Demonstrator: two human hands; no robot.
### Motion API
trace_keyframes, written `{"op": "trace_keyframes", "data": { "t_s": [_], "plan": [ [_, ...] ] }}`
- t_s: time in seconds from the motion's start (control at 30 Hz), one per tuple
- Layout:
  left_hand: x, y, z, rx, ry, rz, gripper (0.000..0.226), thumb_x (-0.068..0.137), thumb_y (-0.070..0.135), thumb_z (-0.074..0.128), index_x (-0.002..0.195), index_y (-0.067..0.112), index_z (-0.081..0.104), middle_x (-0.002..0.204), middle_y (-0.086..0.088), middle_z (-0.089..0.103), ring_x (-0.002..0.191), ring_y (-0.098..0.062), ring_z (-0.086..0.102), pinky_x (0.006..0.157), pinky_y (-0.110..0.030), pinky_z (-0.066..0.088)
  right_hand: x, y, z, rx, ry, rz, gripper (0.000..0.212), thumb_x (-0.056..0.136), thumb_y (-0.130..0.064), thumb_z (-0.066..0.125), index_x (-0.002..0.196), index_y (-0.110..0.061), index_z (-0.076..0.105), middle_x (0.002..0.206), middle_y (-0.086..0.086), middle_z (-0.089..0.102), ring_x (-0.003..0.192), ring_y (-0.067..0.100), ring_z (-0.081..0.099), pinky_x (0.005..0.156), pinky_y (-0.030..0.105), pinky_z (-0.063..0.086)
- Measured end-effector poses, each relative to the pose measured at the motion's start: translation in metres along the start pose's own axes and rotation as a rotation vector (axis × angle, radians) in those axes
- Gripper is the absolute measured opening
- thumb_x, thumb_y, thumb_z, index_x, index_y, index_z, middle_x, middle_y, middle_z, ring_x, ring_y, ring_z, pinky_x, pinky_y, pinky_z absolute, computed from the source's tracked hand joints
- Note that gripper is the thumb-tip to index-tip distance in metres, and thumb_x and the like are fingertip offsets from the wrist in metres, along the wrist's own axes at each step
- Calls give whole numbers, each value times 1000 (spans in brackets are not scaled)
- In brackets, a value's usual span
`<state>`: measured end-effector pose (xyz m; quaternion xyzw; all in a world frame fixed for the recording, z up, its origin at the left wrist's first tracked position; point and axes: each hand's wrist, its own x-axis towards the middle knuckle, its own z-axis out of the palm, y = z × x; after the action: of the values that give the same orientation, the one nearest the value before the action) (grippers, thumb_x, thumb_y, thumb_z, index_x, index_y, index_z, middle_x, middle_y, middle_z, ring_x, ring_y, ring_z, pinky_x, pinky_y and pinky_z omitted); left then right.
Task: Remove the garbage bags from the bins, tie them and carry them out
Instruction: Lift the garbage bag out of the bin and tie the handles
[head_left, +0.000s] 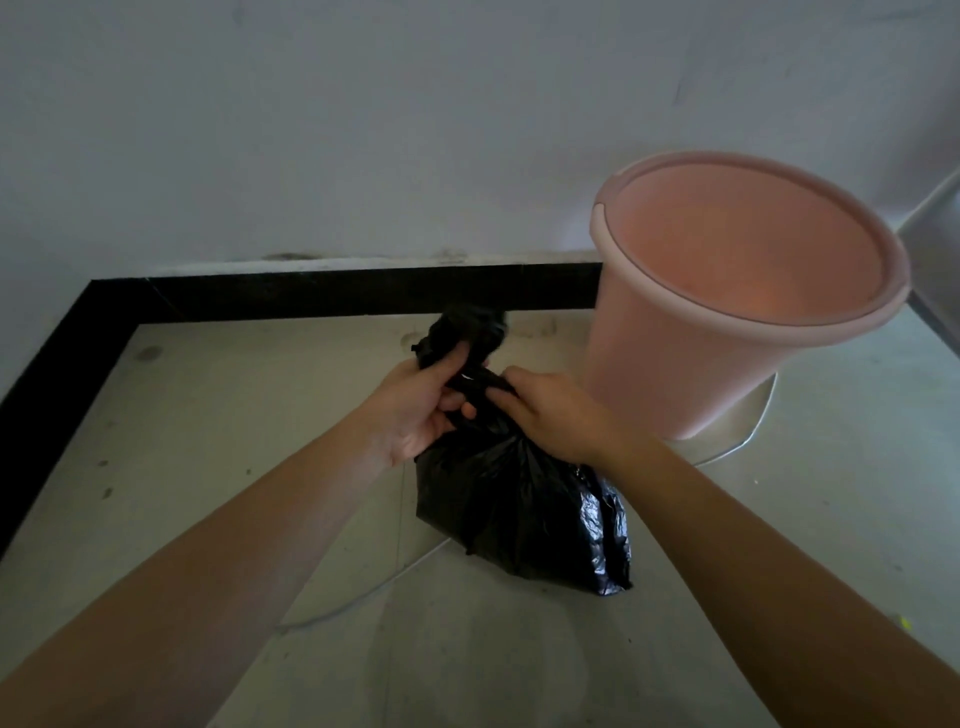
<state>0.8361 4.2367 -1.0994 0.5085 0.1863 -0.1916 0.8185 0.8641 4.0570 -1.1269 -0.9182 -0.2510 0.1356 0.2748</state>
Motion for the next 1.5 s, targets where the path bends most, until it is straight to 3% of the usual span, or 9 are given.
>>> {"op": "trace_keyframes", "data": {
  "t_s": [0.13, 0.23, 0.43, 0.57, 0.73, 0.93, 1.13, 1.33, 1.5],
  "plan": [
    [0, 3, 0, -134, 127, 21, 39, 103, 41, 48, 105, 4, 60, 50, 0, 37, 44, -9, 40, 62, -31, 59, -6, 7, -6, 434, -56, 183, 45, 83, -52, 74, 118, -27, 61, 105, -5, 70, 96, 9, 68, 86, 26, 52],
    [-2, 9, -6, -144, 133, 25, 41, 100, 47, 51, 100, 7, 60, 51, 1, 37, 46, -10, 38, 71, -36, 58, -13, 11, -9, 564, -34, 259, 10, 89, -37, 74, 93, -30, 68, 84, -10, 70, 72, -4, 66, 68, 14, 48],
    [-12, 11, -8, 266, -86, 81, 35, 85, 8, 75, 116, 3, 60, 78, 1, 73, 63, -9, 68, 56, -22, 52, -19, -2, -15, 813, 31, 230, 15, 93, -22, 71, 99, -9, 76, 87, 5, 74, 75, 9, 68, 70, 16, 54],
    [-17, 10, -11, 346, -127, 45, 15, 90, 15, 71, 104, 10, 70, 78, 1, 72, 63, -8, 64, 59, -23, 48, -19, -6, -18, 713, -28, 184, 9, 93, -21, 70, 96, -16, 77, 88, 2, 77, 76, 4, 69, 72, 16, 54],
    [-13, 7, -16, 231, -41, 17, 21, 98, 30, 61, 88, 12, 68, 54, -1, 33, 48, -12, 33, 55, -28, 43, -17, -1, -17, 736, -118, 229, 27, 88, -28, 76, 110, -12, 76, 104, 10, 77, 96, 20, 73, 90, 31, 57],
    [-16, 11, -12, 232, -161, -29, 28, 101, 34, 54, 109, 8, 60, 60, -3, 45, 60, -18, 39, 60, -32, 43, -11, -4, -33, 929, -37, 214, 82, 69, -50, 81, 143, -39, 46, 131, 3, 59, 114, 13, 64, 83, 25, 52],
    [-17, 12, -6, 244, -233, -75, 45, 102, 44, 48, 130, 11, 60, 85, -9, 58, 73, -19, 57, 64, -33, 48, 1, -37, -49, 952, 261, 56, 22, 103, -25, 54, 112, -15, 71, 84, -5, 70, 62, -4, 55, 56, 13, 42],
    [-21, 16, -11, 9, -317, -59, 49, 103, 53, 28, 142, 36, 52, 93, -13, 69, 85, -25, 70, 70, -35, 59, 2, -36, -46, 1233, 514, 202, 24, 104, -29, 50, 100, -14, 68, 94, 6, 68, 82, 10, 67, 64, 22, 54],
    [-20, 25, -16, -82, -295, -26, 53, 98, 59, 32, 93, 19, 68, 98, -17, 75, 76, -25, 74, 65, -34, 61, -3, -38, -48, 1411, 509, 284, 25, 106, -30, 44, 102, -12, 61, 106, 6, 73, 85, 13, 69, 65, 22, 55]
  ]
}}
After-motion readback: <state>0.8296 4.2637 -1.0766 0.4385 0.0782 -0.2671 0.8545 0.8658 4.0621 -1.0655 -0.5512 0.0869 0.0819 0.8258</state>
